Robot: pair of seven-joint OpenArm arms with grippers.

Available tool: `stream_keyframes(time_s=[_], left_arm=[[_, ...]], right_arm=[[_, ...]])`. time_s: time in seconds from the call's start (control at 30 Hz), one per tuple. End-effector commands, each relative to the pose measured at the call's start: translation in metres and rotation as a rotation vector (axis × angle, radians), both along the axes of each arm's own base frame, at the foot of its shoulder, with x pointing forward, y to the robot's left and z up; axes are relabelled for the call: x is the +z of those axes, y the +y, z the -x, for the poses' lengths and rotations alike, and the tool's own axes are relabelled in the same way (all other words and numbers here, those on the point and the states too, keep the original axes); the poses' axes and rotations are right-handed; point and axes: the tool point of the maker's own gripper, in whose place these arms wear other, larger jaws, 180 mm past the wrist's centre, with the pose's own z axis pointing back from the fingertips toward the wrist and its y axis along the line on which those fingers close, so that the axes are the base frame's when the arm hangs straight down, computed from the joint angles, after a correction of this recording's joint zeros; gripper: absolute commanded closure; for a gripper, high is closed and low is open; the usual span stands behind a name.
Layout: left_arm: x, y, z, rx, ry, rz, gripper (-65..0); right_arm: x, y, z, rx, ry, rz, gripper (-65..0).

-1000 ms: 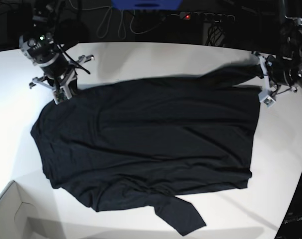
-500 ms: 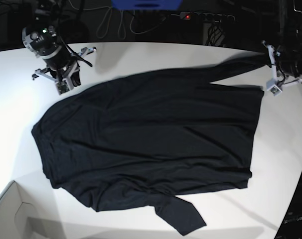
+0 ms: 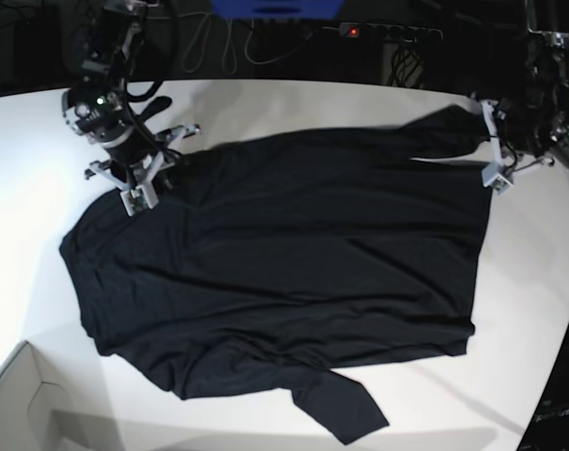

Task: Layout the t-shirt on the table in an organized manner, then fold the t-shirt properly
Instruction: 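Drag the collar edge with both grippers to straighten the shirt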

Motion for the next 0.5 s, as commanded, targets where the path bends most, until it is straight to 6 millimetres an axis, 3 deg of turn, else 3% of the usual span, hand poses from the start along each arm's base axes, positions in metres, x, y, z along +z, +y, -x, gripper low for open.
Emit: stream_keyframes(time_s=[0.0,0.27,0.37,0.47], left_arm=[[0.003,0.006,-0.004,0.003,-0.009,-0.025,-0.2],[-0.005,0.003,-0.002,0.014,-0.011,-0.05,-0.2],[-0.005,0.001,-0.004,0.014,-0.024,-0.04,-0.2],[-0.005,0.001,-0.004,0.014,-0.025,-0.041,-0.2]], right_arm=[[0.008,0.0,-0.009,-0.002,-0.037,-0.01,-19.2],[-0.029,-0.013,0.008,-0.007,0.074,-0.01,-13.5],[-0.043,-0.04,0.019,-0.071,0.118,0.0,-13.3],[-0.042,-0.07,0.037,-0.14,0.133,0.035,-13.3]])
